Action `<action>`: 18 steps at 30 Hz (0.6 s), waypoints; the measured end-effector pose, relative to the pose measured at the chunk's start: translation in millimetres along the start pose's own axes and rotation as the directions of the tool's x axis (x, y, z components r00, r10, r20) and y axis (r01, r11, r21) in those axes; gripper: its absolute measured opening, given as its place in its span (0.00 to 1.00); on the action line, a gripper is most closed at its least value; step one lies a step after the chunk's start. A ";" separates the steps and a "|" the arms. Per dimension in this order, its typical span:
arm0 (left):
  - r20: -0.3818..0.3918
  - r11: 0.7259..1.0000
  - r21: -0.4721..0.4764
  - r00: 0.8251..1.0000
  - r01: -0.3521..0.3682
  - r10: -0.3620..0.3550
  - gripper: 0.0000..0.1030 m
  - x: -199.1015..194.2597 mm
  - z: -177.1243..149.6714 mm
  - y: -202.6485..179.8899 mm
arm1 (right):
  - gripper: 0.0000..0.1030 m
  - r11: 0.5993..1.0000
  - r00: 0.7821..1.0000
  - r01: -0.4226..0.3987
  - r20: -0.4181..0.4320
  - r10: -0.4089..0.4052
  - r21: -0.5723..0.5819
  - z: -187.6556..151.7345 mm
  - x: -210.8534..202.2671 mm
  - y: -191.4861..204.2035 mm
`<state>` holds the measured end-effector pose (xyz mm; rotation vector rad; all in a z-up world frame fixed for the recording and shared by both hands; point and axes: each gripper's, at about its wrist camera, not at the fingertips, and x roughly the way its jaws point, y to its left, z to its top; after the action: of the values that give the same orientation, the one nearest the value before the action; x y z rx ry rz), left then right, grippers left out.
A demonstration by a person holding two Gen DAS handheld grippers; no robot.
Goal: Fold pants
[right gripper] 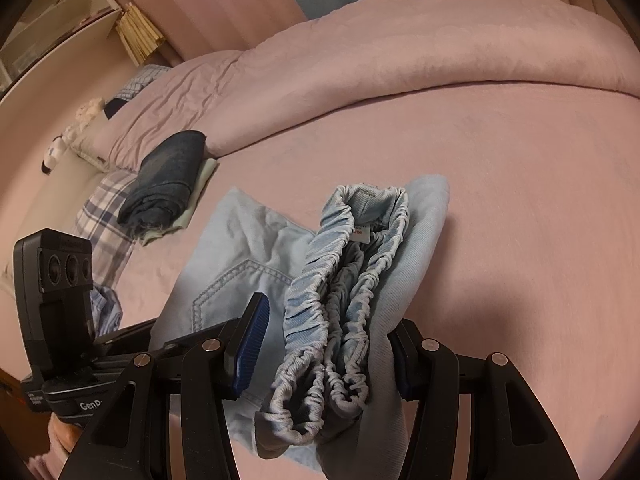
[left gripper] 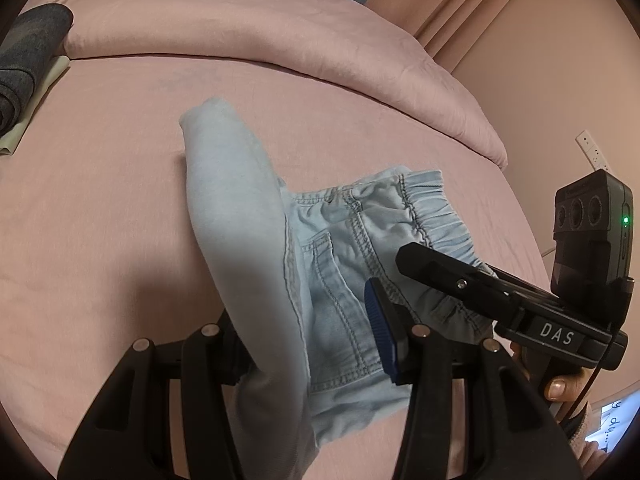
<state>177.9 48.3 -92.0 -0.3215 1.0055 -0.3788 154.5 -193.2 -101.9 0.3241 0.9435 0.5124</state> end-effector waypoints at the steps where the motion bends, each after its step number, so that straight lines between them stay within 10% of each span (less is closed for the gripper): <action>1: -0.001 1.000 0.001 1.000 -0.001 0.001 0.47 -0.2 0.2 -0.4 | 0.54 1.000 1.000 0.000 -0.001 0.000 0.003 -0.2 0.3 -0.7; 18: -0.023 0.999 0.010 0.999 -0.042 0.042 0.47 0.3 0.1 3.5 | 0.54 0.999 1.000 0.021 -0.019 -0.021 0.028 -3.5 8.8 -7.1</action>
<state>178.7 51.2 -93.7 -0.2879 1.0316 -0.3501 157.8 -194.1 -113.3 0.3353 0.9724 0.4840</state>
